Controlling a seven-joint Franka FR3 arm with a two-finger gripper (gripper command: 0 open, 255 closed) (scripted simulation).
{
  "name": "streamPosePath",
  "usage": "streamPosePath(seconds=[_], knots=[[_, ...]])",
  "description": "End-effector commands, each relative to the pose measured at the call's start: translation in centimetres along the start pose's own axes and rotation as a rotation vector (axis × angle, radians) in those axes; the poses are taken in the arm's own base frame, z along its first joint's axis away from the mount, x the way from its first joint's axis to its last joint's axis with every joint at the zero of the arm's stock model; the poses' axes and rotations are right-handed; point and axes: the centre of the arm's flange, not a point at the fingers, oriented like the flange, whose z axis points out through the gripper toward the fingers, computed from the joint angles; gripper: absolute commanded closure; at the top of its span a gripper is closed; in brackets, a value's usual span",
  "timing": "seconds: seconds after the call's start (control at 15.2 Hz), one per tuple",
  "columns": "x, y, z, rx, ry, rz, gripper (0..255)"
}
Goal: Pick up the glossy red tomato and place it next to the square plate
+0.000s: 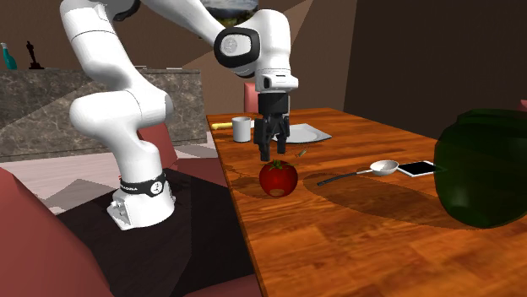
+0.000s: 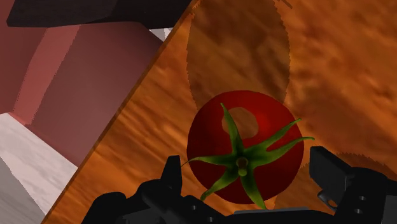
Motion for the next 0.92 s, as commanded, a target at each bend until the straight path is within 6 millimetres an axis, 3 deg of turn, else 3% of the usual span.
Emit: streamPosePath(seconds=[0.0, 0.59, 0.86], knots=[[0.0, 0.0, 0.0, 0.0, 0.0, 0.0, 255], [0.0, 0.0, 0.0, 0.0, 0.0, 0.0, 255], [0.2, 0.3, -2.1, 0.0, 0.0, 0.0, 255]])
